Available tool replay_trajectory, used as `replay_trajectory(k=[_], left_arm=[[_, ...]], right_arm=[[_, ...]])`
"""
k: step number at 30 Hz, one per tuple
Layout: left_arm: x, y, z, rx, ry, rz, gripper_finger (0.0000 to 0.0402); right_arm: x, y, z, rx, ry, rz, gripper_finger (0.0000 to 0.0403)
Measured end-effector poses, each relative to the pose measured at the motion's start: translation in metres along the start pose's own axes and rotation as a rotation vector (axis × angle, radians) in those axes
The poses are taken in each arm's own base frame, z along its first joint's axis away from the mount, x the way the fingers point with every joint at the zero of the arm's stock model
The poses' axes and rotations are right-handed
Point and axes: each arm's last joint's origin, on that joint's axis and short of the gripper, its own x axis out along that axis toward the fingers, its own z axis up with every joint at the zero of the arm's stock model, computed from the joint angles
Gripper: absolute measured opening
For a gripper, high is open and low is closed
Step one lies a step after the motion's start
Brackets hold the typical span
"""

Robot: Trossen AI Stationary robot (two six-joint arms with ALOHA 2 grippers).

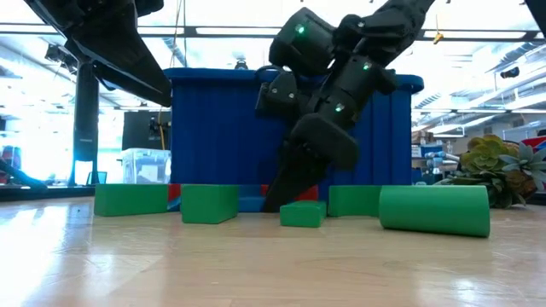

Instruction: Sort Items/Unsort Items

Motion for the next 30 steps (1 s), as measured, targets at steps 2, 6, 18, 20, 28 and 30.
replay_trajectory(k=[2, 6, 18, 20, 28, 30], left_arm=[[0.0, 0.0, 0.0, -0.002, -0.001, 0.001, 0.0245], [0.0, 0.0, 0.0, -0.006, -0.002, 0.002, 0.0245], [-0.006, -0.005, 0.014, 0.012, -0.04, -0.024, 0.0241], [-0.006, -0.006, 0.015, 0.007, -0.046, -0.028, 0.0241], [-0.018, -0.014, 0.039, 0.035, -0.112, -0.045, 0.024], [-0.026, -0.017, 0.052, 0.068, -0.135, -0.048, 0.024]], right_arm=[[-0.01, 0.007, 0.002, -0.014, 0.004, -0.016, 0.0128], [-0.043, 0.021, 0.015, -0.02, -0.036, -0.07, 0.0128], [-0.173, 0.044, 0.04, 0.107, -0.292, -0.056, 0.0128], [-0.192, 0.042, 0.042, 0.13, -0.352, -0.071, 0.0128], [-0.249, 0.018, 0.041, 0.174, -0.51, -0.204, 0.0128], [-0.261, 0.006, 0.039, 0.186, -0.538, -0.273, 0.0128]])
